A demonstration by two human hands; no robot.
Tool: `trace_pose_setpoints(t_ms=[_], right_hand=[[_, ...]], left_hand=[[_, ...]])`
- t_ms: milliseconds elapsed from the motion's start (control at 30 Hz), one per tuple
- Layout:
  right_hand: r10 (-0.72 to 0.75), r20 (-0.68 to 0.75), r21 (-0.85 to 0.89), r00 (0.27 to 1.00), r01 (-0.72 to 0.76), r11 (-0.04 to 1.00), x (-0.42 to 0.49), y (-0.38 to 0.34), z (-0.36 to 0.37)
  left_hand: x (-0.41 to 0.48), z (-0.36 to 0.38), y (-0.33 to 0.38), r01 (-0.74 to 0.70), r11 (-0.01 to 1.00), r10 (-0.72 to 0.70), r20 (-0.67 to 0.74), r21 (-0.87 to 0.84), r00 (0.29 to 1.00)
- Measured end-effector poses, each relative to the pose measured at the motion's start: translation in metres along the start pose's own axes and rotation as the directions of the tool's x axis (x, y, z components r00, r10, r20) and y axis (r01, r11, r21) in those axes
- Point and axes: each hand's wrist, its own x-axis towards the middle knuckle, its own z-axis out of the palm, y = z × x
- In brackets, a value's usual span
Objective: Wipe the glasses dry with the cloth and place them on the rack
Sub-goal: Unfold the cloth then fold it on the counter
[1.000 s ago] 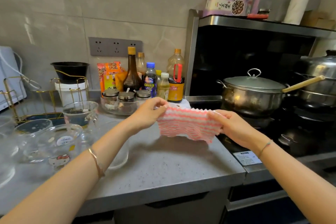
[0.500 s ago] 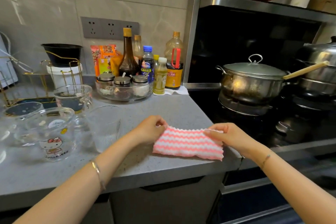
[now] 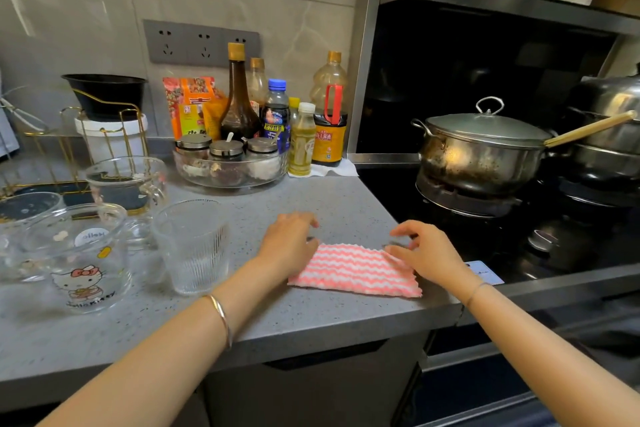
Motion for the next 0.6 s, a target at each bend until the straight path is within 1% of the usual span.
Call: trace_pose_setpoints(t_ms=[33,67,100,133,167,200,233,267,300,367,433,500,567,600], right_hand=[[-0.054,-0.032,-0.063,0.998,0.052,0.997,-0.004,-0.004,0.001],[-0.108,-0.035,-0.094,0.994,0.104,0.99,-0.008,-0.009,0.002],[-0.151,0.009,-0.106,0.988,0.151,0.983,-0.012,-0.013,0.005],[-0.188,0.09,-0.119,0.978,0.198,0.973,-0.015,-0.015,0.009],[-0.203,0.196,-0.146,0.959,0.233,0.961,-0.019,-0.015,0.014],[-0.189,0.302,-0.189,0.934,0.252,0.949,-0.022,-0.013,0.018],[-0.153,0.388,-0.236,0.909,0.259,0.937,-0.023,-0.009,0.021],[-0.115,0.443,-0.276,0.889,0.257,0.926,-0.024,-0.003,0.022],[-0.09,0.464,-0.3,0.881,0.251,0.92,-0.025,0.002,0.022],[-0.099,0.441,-0.309,0.892,0.255,0.916,-0.027,0.005,0.018],[-0.209,0.375,-0.307,0.903,0.334,0.891,-0.034,-0.001,0.015],[-0.339,0.316,-0.245,0.886,0.422,0.873,-0.043,-0.012,0.014],[-0.376,0.319,-0.177,0.87,0.444,0.878,-0.051,-0.022,0.014],[-0.385,0.326,-0.17,0.863,0.454,0.875,-0.054,-0.023,0.014]], left_hand=[[-0.003,0.002,0.002,-0.072,0.997,0.072,-0.011,0.007,0.997],[-0.006,0.004,0.005,-0.152,0.988,0.152,0.015,-0.004,0.988],[-0.009,0.007,0.007,-0.222,0.975,0.223,0.081,-0.01,0.972],[-0.012,0.011,0.008,-0.269,0.963,0.263,0.172,0.008,0.949],[-0.015,0.015,0.008,-0.284,0.958,0.261,0.271,0.047,0.927],[-0.017,0.018,0.007,-0.279,0.956,0.23,0.351,0.095,0.908],[-0.018,0.02,0.005,-0.269,0.953,0.194,0.399,0.14,0.896],[-0.018,0.022,0.003,-0.262,0.95,0.171,0.42,0.171,0.891],[-0.019,0.022,0.002,-0.258,0.948,0.158,0.428,0.187,0.89],[-0.02,0.021,0.001,-0.249,0.952,0.155,0.422,0.179,0.893],[-0.022,0.019,-0.002,-0.248,0.961,0.185,0.375,0.127,0.908],[-0.025,0.016,-0.006,-0.258,0.963,0.224,0.295,0.081,0.929],[-0.028,0.011,-0.007,-0.244,0.967,0.217,0.267,0.071,0.939],[-0.03,0.009,-0.007,-0.232,0.97,0.204,0.267,0.077,0.942]])
